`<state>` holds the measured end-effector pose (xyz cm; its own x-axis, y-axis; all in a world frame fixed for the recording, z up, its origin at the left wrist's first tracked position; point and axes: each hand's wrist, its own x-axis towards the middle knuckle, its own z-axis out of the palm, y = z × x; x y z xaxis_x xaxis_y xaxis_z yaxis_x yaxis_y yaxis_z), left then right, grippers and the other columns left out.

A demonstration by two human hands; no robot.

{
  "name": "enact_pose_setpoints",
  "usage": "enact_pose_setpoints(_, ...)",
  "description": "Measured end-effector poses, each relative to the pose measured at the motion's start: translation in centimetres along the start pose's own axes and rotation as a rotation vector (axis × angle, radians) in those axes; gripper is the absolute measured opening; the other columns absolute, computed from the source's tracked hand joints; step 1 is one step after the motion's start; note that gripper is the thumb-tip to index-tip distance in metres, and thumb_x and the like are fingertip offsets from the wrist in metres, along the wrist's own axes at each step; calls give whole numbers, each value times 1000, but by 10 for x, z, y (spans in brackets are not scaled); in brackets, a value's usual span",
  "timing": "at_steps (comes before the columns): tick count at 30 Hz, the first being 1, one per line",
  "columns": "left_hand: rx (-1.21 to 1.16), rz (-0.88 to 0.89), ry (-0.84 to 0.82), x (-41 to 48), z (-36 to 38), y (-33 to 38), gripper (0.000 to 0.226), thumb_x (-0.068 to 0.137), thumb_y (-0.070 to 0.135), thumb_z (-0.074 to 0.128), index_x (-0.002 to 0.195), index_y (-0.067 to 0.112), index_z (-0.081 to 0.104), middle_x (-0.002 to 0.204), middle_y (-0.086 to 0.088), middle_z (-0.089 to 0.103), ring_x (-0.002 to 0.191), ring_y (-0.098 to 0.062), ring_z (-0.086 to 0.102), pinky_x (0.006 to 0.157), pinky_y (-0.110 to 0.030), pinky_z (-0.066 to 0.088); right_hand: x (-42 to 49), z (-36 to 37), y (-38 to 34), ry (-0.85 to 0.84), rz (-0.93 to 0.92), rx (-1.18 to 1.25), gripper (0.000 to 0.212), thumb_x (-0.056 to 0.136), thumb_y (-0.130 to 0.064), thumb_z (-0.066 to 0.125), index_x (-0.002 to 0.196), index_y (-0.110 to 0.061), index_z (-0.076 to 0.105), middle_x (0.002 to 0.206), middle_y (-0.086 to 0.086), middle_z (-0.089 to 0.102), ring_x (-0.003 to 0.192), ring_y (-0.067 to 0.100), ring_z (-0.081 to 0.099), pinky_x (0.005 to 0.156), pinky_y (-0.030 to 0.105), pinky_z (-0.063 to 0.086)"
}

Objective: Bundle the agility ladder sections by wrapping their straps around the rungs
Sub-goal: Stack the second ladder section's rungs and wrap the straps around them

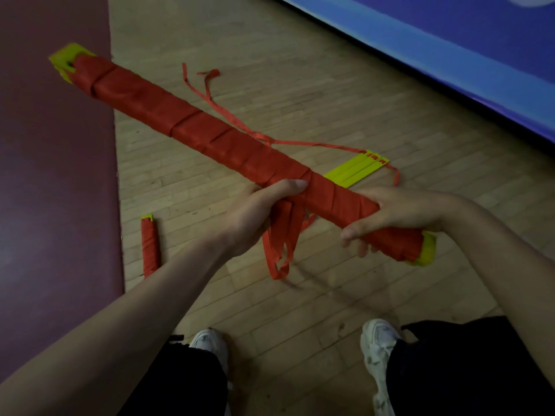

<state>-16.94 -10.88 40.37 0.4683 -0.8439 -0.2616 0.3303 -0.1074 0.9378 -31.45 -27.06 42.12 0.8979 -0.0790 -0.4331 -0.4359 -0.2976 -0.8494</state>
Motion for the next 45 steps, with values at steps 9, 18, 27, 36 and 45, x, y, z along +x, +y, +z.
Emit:
enact_pose_setpoints(9, 44, 79, -185, -1, -10, 1, 24, 80, 14, 62, 101, 2, 66, 90, -6, 75, 84, -14, 71, 75, -26, 57, -2, 2, 0, 134, -109, 125, 31, 62, -13, 75, 86, -7, 58, 62, 5, 64, 48, 15, 59, 46, 26, 51)
enact_pose_setpoints(18, -45, -31, 31, 5, -4, -2, 11, 94, 0, 52, 103, -5, 55, 86, -18, 69, 69, -18, 71, 60, -30, 59, 8, 4, 7, 317, -173, 84, 21, 72, -7, 78, 80, -17, 61, 61, 1, 66, 51, 14, 61, 50, 29, 53)
enact_pose_setpoints(27, 2, -168, 43, 9, -5, -13, 12, 92, -1, 55, 99, -7, 64, 88, -16, 71, 75, -19, 71, 72, -31, 60, 21, 13, 15, 551, -55, -487, 54, 56, -63, 75, 88, -22, 60, 69, -2, 67, 66, 19, 67, 62, 35, 55)
enact_pose_setpoints(36, -47, -122, 33, 5, -2, -9, 23, 86, -17, 48, 104, -13, 62, 96, -20, 68, 84, -19, 70, 78, -29, 58, 23, 41, 12, 891, -54, -1146, 57, 83, -48, 65, 129, -21, 45, 105, 6, 64, 96, 32, 64, 62, 34, 38)
enact_pose_setpoints(45, -216, -85, 151, 1, 9, 3, 15, 92, 18, 58, 86, 6, 63, 66, -5, 67, 56, -14, 65, 47, -22, 51, 43, 42, 36, 987, -292, -1299, 64, 73, -24, 78, 130, -12, 51, 100, 15, 59, 81, 37, 60, 64, 41, 49)
